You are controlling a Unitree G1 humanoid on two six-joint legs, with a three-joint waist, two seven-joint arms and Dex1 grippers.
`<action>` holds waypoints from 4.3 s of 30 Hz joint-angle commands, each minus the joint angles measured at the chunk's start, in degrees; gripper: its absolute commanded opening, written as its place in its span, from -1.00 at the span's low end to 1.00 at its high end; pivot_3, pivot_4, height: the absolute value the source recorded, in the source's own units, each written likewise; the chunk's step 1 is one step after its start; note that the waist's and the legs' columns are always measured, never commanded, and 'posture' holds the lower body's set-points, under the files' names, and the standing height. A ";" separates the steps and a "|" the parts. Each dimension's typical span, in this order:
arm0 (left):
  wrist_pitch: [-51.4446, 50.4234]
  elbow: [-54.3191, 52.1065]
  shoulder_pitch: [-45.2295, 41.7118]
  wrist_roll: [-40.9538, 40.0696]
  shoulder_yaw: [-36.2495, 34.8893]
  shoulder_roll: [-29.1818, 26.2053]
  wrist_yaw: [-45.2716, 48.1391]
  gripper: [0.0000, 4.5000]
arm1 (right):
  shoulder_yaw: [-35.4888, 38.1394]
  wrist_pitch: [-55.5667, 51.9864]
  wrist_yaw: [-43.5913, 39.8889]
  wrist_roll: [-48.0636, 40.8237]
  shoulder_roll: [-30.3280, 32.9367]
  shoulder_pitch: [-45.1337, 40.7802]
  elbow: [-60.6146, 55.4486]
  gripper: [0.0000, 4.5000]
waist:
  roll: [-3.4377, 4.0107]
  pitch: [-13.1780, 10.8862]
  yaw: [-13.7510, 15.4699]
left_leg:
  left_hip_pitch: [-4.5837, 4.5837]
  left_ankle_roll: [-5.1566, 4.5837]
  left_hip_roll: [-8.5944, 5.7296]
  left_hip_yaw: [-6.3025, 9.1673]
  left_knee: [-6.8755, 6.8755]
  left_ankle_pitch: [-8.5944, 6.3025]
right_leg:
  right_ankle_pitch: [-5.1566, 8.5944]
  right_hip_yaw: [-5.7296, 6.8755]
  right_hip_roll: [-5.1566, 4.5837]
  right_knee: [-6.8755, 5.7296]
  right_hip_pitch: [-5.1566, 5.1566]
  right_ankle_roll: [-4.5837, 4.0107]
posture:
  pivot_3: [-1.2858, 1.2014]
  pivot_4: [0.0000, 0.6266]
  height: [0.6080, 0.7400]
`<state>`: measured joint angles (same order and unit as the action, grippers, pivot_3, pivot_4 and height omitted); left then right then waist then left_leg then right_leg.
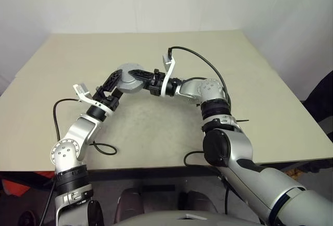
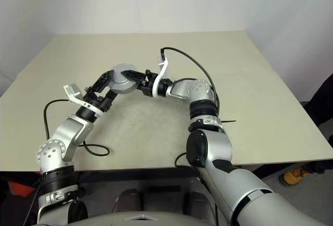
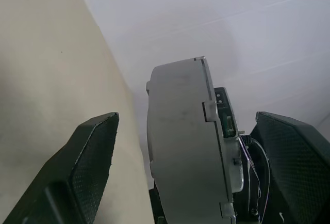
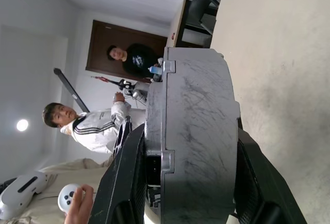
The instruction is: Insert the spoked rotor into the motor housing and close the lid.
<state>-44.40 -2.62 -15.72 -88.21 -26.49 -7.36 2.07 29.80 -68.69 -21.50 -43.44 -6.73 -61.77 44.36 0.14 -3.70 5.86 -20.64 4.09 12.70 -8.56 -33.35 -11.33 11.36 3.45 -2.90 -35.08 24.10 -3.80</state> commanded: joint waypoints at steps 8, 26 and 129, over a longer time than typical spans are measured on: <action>1.42 -0.17 -0.72 1.22 1.17 -0.50 0.36 0.73 | 0.74 0.11 -0.27 -4.89 -0.61 -1.73 -4.29 -0.08 | 0.00 0.00 -0.02 | 0.03 0.07 0.00 0.00 0.00 0.04 | 0.00 0.00 0.00 -0.08 0.00 0.00 | 0.03 -1.00 1.00; 2.55 0.69 -0.29 2.81 1.68 -1.08 1.88 -0.02 | -0.24 1.44 -0.15 -4.83 -0.77 -1.92 -4.25 -0.08 | -0.01 0.01 -0.01 | 0.09 0.19 0.00 0.02 -0.08 0.11 | 0.01 -0.02 0.00 -0.35 0.00 0.00 | 0.03 -1.00 1.00; 29.68 -3.91 3.12 62.67 21.95 -18.84 21.59 0.98 | -31.56 66.94 -21.93 38.55 21.48 3.15 13.25 0.98 | -0.42 -0.09 -0.77 | 0.62 0.07 0.10 0.09 -0.79 0.04 | 0.09 -0.01 -0.04 -0.73 -0.75 -0.35 | 0.03 -1.00 1.00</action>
<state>-17.18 -6.71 -11.53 -27.46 -4.42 -26.26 23.00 -0.94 -4.43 -43.45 -6.22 14.57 -57.36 58.17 -0.29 -3.79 5.09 -20.03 4.13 12.80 -8.47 -34.15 -11.31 11.45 3.44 -2.94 -35.81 23.36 -4.16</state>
